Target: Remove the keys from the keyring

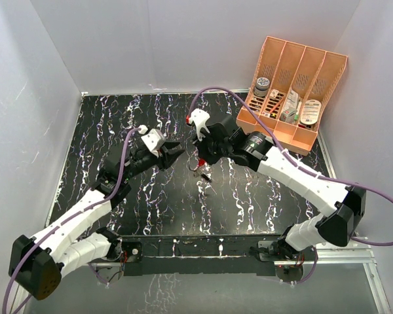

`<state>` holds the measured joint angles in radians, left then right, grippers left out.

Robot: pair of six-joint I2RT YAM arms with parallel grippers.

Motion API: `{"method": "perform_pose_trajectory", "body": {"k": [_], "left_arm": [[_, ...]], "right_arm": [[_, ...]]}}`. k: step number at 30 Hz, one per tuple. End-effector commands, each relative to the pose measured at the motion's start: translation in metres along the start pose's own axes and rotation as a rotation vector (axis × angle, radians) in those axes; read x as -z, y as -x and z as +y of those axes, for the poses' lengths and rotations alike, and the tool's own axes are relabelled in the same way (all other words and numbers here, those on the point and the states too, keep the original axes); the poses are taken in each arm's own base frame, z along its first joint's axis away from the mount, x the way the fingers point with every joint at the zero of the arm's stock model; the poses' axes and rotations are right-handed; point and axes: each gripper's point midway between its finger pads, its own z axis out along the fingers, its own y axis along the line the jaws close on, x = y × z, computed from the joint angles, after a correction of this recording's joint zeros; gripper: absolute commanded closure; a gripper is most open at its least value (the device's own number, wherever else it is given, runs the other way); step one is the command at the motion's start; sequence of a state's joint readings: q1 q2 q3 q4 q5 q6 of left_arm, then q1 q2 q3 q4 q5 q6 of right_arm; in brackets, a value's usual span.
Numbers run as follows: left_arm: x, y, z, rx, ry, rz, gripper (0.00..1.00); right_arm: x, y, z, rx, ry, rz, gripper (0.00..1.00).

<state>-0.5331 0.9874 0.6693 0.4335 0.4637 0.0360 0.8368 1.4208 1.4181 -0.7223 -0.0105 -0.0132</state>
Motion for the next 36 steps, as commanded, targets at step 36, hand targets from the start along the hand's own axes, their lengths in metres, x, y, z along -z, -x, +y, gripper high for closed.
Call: {"method": "perform_pose_trajectory", "body": {"k": [36], "left_arm": [[0.006,0.010,0.013,-0.484,0.292,-0.083,0.49]], "right_arm": [[0.017,0.049,0.003,-0.097,0.001,-0.126,1.00]]}}
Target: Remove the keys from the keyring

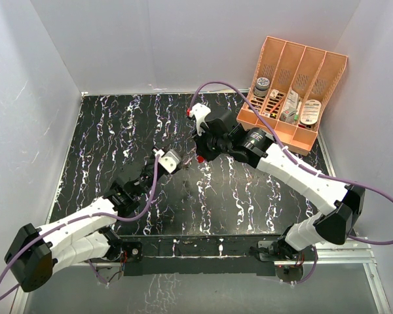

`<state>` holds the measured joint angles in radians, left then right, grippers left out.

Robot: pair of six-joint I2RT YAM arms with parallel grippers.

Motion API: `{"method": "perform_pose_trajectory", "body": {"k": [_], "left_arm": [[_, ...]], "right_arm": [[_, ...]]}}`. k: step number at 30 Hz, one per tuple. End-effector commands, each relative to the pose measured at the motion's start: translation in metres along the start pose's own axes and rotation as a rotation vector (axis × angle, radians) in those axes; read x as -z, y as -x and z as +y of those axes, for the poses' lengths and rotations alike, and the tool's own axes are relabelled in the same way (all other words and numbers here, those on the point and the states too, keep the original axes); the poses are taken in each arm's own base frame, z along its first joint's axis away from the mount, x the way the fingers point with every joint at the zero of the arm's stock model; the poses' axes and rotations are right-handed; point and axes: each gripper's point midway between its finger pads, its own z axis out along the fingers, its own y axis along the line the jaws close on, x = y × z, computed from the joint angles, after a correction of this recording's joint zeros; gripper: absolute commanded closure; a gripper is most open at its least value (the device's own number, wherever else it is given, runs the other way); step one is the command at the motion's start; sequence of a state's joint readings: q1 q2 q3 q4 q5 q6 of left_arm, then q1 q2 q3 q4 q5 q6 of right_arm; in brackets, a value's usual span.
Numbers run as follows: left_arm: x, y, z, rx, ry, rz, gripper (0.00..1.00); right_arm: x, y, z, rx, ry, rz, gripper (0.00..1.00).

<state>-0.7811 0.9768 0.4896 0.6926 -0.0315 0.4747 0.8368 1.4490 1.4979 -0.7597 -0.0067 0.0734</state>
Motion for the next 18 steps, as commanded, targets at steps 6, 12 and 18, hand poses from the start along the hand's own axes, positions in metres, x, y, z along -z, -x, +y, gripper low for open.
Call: {"method": "perform_pose_trajectory", "body": {"k": [6,12,18], "left_arm": [[0.002,0.028,-0.010,-0.026,-0.098,-0.076,0.49],[0.004,0.038,-0.023,-0.018,-0.175,-0.127,0.48],[-0.001,0.039,-0.024,-0.033,-0.183,-0.129,0.47]], "right_arm": [[0.008,0.035,0.005,-0.015,0.016,-0.109,1.00],[0.010,0.037,0.006,-0.019,0.022,-0.116,1.00],[0.011,0.036,0.008,-0.021,0.033,-0.118,1.00]]}}
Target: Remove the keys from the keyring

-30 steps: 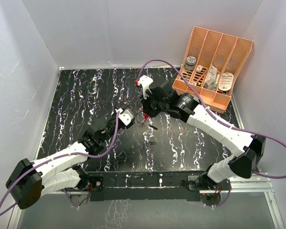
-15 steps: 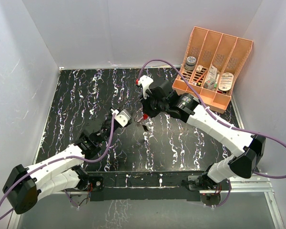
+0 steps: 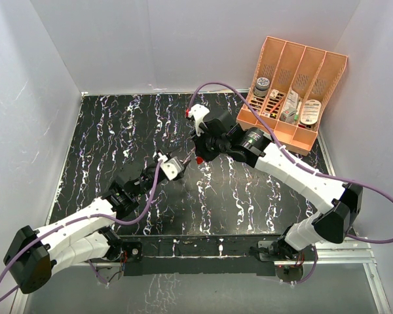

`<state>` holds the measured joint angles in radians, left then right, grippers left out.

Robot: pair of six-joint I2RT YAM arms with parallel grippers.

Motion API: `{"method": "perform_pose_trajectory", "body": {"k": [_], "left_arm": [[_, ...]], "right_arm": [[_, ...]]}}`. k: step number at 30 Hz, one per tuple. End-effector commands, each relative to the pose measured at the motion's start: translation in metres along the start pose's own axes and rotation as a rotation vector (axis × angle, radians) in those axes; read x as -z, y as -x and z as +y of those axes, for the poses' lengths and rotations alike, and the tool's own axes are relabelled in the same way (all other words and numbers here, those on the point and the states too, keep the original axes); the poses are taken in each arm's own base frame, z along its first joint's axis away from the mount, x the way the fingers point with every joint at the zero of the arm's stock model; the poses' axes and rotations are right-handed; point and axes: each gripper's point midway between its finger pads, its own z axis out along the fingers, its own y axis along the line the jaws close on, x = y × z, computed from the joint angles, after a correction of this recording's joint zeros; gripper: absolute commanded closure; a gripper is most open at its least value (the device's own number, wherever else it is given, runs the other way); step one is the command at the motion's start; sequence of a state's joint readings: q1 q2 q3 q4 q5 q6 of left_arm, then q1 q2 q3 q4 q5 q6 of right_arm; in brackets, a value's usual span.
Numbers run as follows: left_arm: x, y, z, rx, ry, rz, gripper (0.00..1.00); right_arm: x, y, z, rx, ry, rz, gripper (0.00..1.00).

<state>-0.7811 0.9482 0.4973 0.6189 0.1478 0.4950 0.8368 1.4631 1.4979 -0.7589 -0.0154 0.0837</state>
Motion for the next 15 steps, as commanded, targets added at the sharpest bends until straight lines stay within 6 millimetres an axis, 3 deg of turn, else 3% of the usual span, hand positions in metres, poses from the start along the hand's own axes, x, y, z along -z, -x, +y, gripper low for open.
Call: {"method": "perform_pose_trajectory", "body": {"k": [1,10,15], "left_arm": [[-0.007,0.026,0.008,-0.023,0.002,-0.075,0.47],[-0.016,0.015,0.017,-0.041,0.066,-0.061,0.50],[-0.014,0.019,0.024,-0.045,0.115,-0.091,0.52]], "right_arm": [[0.017,0.038,0.007,-0.011,0.027,-0.133,1.00],[0.019,0.037,0.010,-0.014,0.045,-0.133,1.00],[0.018,0.036,0.012,-0.015,0.054,-0.128,1.00]]}}
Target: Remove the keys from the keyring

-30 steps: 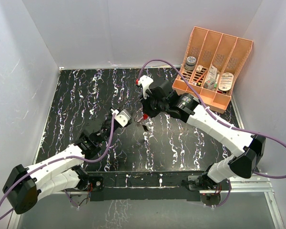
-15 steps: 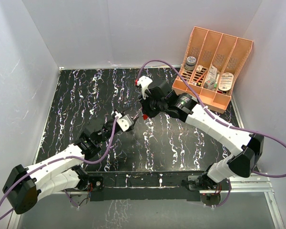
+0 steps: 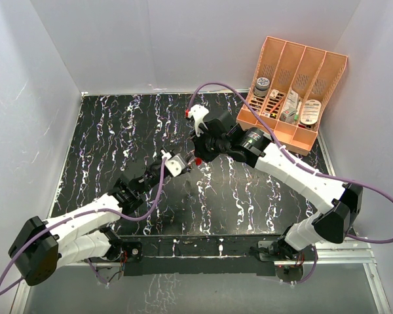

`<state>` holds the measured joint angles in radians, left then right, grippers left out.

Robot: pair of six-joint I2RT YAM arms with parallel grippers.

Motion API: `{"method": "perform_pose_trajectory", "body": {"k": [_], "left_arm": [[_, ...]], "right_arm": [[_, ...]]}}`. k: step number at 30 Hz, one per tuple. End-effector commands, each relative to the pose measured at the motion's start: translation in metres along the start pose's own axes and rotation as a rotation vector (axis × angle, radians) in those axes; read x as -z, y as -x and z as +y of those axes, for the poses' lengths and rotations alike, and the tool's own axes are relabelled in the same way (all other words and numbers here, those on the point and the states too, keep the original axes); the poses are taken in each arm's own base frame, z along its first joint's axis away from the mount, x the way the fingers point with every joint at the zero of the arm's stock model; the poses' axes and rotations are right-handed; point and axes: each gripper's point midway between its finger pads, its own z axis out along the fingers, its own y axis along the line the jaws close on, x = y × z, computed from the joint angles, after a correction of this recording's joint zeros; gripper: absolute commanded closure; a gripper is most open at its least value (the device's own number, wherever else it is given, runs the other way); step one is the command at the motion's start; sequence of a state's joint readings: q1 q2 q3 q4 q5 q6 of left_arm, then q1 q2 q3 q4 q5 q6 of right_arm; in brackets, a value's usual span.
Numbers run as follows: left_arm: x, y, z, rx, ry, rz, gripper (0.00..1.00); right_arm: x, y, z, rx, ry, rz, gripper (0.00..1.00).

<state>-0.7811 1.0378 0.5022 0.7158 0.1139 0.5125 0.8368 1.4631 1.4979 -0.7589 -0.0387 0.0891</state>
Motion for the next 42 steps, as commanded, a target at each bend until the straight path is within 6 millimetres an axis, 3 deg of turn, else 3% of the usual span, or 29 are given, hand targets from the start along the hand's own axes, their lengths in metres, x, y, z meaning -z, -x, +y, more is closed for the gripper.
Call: {"method": "perform_pose_trajectory", "body": {"k": [1,11,22,35,42], "left_arm": [[-0.001,0.027,0.020,-0.026,0.087,-0.099,0.52],[-0.005,0.022,0.008,-0.012,0.026,-0.091,0.53],[0.020,0.030,0.016,-0.022,0.061,-0.088,0.53],[0.014,0.024,-0.001,0.015,-0.021,-0.079,0.53],[0.014,0.024,-0.001,0.029,-0.007,-0.093,0.53]], "right_arm": [[0.017,0.036,0.008,-0.008,0.033,-0.129,1.00],[0.016,0.039,0.008,-0.011,0.032,-0.137,1.00],[0.016,0.040,0.003,-0.012,0.001,-0.142,1.00],[0.021,0.049,0.007,-0.021,0.020,-0.180,1.00],[0.018,0.049,0.008,-0.022,0.026,-0.177,1.00]]}}
